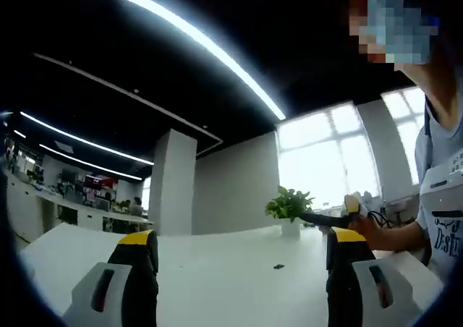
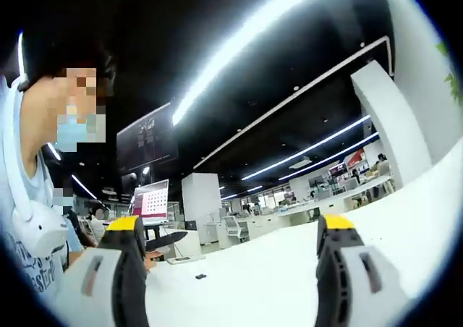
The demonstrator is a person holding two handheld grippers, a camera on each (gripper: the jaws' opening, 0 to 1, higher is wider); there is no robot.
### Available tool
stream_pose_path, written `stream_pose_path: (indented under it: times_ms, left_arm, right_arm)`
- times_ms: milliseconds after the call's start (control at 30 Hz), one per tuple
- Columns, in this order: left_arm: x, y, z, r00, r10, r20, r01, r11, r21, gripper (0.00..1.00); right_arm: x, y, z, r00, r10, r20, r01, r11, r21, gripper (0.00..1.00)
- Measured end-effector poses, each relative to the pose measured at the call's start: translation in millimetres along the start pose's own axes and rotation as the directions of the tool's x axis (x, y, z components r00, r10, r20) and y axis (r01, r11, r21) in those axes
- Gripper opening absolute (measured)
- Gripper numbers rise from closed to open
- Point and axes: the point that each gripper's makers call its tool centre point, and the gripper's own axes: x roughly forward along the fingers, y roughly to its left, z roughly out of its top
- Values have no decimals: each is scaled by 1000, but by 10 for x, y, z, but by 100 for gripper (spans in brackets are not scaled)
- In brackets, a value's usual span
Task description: Snap the two parts of the plastic buckle together until the buckle closes and remains connected.
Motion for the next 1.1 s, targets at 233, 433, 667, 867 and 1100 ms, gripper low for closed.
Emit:
stream_pose_path:
  times_ms: [233, 433, 667, 867, 1100]
  left_arm:
    - [22, 17, -94, 999, -16, -34, 15, 1000, -20, 96]
    - [9, 70, -105, 999, 6, -37, -7, 999, -32, 92]
    - [-16, 146, -130, 998, 34, -44, -38, 996, -86, 89]
    - [-22, 155, -145, 998, 37, -55, -41, 996, -77, 88]
    - [-30, 158, -97, 999, 38, -37, -41, 995, -91, 90]
  right_arm:
    - [25, 70, -32, 1000, 18, -2, -18, 1000, 16, 98]
    - [35, 88, -41, 1000, 21, -12, -21, 1000, -4, 100]
    - [34, 91, -47, 999, 34, -13, -34, 999, 12, 97]
    - [42, 92, -69, 999, 40, -21, -39, 999, 12, 97]
    - [28, 68, -47, 999, 36, -24, -36, 999, -9, 96]
